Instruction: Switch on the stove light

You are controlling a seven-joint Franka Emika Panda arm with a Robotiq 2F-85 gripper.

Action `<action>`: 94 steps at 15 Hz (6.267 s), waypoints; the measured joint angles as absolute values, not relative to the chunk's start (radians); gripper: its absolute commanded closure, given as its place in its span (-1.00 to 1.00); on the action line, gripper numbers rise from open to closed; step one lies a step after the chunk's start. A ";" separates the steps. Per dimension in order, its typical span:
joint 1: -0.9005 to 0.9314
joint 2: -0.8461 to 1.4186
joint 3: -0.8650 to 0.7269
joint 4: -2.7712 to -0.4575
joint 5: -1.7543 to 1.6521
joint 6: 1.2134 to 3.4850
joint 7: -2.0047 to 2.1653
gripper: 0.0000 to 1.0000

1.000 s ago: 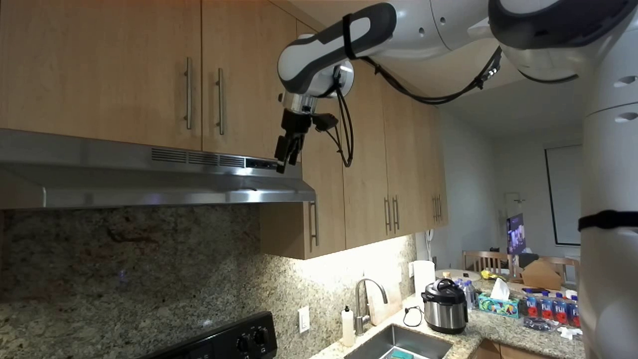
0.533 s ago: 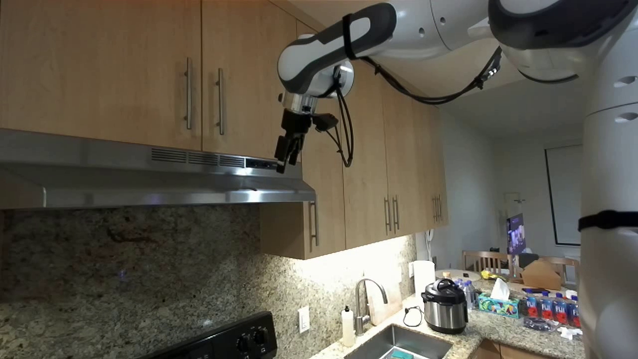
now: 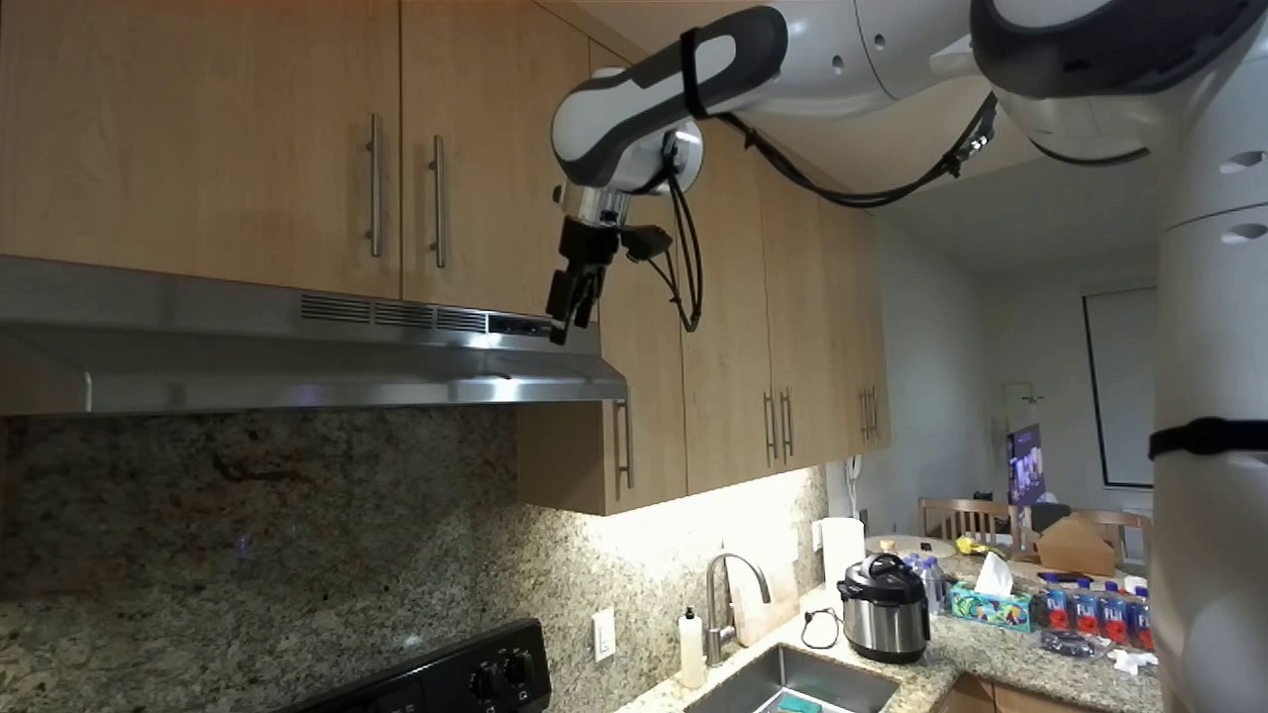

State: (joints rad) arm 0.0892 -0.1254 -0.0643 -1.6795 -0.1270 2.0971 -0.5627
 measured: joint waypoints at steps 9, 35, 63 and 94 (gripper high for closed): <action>0.065 -0.065 -0.069 -1.586 -0.101 2.106 -0.810 -1.00; -0.050 0.235 -0.101 -1.093 0.110 1.665 -1.130 -1.00; -0.021 0.246 -0.134 -1.088 0.095 1.680 -1.131 -1.00; 0.057 0.550 -0.221 -0.631 0.060 1.651 -1.110 -1.00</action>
State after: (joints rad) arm 0.0569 0.5498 -0.2208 -0.6313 0.0597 1.6512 -1.1099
